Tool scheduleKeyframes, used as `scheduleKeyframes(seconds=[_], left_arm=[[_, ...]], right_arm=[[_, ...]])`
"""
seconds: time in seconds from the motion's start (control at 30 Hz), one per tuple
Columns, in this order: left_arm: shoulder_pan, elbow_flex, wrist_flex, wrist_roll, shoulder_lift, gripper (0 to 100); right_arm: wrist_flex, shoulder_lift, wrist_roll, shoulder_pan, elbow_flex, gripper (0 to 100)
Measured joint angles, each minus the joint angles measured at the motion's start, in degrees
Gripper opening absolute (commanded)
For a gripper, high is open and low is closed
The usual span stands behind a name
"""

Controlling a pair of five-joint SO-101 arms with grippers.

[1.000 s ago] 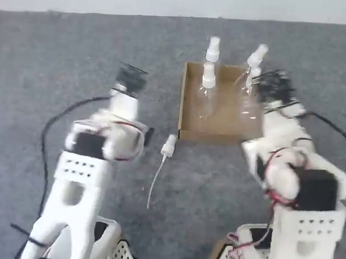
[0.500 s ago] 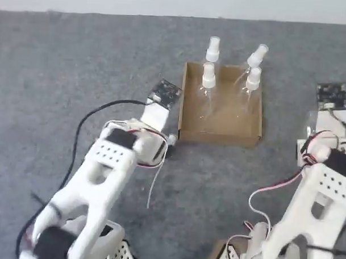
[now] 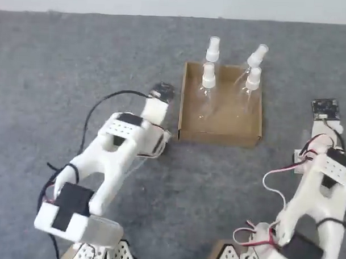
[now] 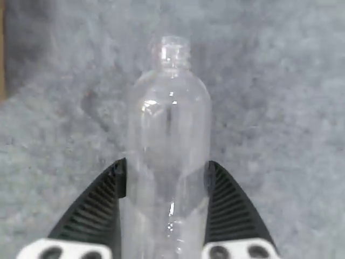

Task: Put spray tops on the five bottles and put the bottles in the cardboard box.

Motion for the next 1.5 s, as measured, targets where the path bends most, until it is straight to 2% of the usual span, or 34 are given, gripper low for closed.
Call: scheduleKeyframes(seconds=[0.3, 0.57, 0.7, 0.77, 0.87, 0.97, 1.07, 1.13, 1.33, 1.5], left_arm=[[-6.77, -1.23, -0.18, -3.87, 0.18, 19], [-6.42, -13.27, 7.65, -4.48, 0.53, 19], [-4.92, -15.56, 7.74, -4.48, 0.70, 19], [-3.52, -15.56, 7.74, -4.75, 0.79, 19], [-1.05, -15.56, 7.74, -4.75, 2.81, 19], [0.70, -15.56, 7.74, -4.84, 6.77, 19], [0.79, -15.56, 5.10, -4.84, 10.99, 19], [0.70, -15.56, 3.52, -4.66, 13.54, 17], [0.97, -16.88, 3.34, -4.84, 14.68, 1], [0.88, -16.88, 3.34, -4.66, 14.68, 1]], right_arm=[[-0.97, 2.11, 0.00, 0.00, 0.00, 0.6], [-0.97, 2.11, 0.00, 0.00, 0.00, 0.6], [-0.97, 2.11, 0.44, 0.00, 0.00, 0.7], [-0.97, 2.11, 3.08, 0.00, 0.00, 0.7], [0.44, 2.11, 6.95, 0.00, 0.00, 5.5], [2.29, 2.11, 7.74, 0.00, 0.00, 13.9], [2.99, 2.11, 8.00, 0.00, 0.00, 16.8], [3.25, 2.11, 8.00, 0.00, 0.00, 16.9], [3.34, 2.11, 8.00, 0.00, 0.00, 17.1], [3.34, 2.11, 8.00, 0.00, 0.00, 17.6]])
